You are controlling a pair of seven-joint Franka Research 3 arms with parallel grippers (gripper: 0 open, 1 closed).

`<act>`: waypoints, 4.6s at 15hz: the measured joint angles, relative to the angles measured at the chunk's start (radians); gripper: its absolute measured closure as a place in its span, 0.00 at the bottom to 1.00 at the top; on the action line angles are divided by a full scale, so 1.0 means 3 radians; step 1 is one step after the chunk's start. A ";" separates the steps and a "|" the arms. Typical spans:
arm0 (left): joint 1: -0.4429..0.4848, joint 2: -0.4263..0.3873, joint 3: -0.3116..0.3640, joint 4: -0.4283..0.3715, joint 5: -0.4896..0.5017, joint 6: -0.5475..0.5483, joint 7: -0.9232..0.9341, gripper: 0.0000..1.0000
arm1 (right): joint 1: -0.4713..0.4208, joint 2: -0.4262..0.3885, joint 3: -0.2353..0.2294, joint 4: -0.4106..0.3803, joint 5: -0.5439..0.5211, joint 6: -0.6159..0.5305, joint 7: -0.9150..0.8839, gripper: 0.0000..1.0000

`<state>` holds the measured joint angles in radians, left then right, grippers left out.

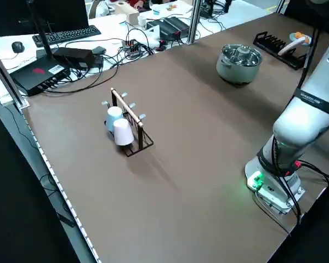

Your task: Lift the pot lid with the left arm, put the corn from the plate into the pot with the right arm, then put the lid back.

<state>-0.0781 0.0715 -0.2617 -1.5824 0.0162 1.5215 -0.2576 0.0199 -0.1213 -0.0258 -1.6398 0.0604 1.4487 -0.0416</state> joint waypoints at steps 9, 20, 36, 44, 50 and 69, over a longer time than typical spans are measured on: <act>-0.0951 0.0837 -0.0008 -0.0009 -0.0157 0.1051 -0.1256 0.00 | -0.0269 0.0140 -0.0023 -0.0838 -0.0010 0.0838 0.0006 0.00; -0.1579 0.1560 0.0039 -0.0004 0.0422 0.2333 -0.2133 0.00 | -0.1378 0.1334 -0.0047 -0.1021 -0.0284 0.2340 -0.0203 0.10; -0.1667 0.1585 0.0159 0.0039 0.0522 0.2333 -0.2202 0.33 | -0.1689 0.2244 -0.0016 -0.0939 -0.0289 0.3392 -0.1093 0.38; -0.1755 0.1500 0.0155 0.0062 0.0522 0.2090 -0.2403 0.35 | -0.1687 0.2272 -0.0010 -0.0899 -0.0289 0.3389 -0.1147 0.59; -0.1751 0.1501 0.0161 0.0063 0.0522 0.2092 -0.2410 0.38 | -0.1482 0.2100 0.0039 -0.0711 -0.0289 0.3046 -0.1154 0.60; -0.1751 0.1534 0.0177 0.0068 0.0522 0.2167 -0.2410 0.50 | 0.0335 0.1310 0.0072 0.0102 0.0053 0.1091 0.0164 0.60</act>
<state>-0.6033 0.5315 -0.2086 -1.5619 0.1728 2.1717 -0.9806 0.1203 0.2717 -0.0043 -1.6093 0.0763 1.7760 0.0077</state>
